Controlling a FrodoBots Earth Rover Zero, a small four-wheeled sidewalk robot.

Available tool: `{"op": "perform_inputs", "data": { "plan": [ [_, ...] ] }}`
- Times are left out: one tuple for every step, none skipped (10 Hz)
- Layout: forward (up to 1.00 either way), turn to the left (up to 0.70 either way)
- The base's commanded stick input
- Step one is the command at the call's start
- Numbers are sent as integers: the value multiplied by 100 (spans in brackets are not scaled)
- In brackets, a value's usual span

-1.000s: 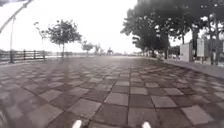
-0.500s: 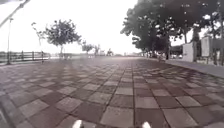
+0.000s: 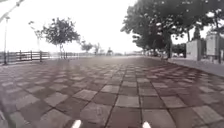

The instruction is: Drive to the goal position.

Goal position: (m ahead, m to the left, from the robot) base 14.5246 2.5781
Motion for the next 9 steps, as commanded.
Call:
{"op": "perform_inputs", "data": {
  "plan": [
    [85,0],
    [85,0],
    [85,0],
    [85,0],
    [85,0],
    [85,0],
    [85,0],
    [85,0],
    [85,0]
  ]
}}
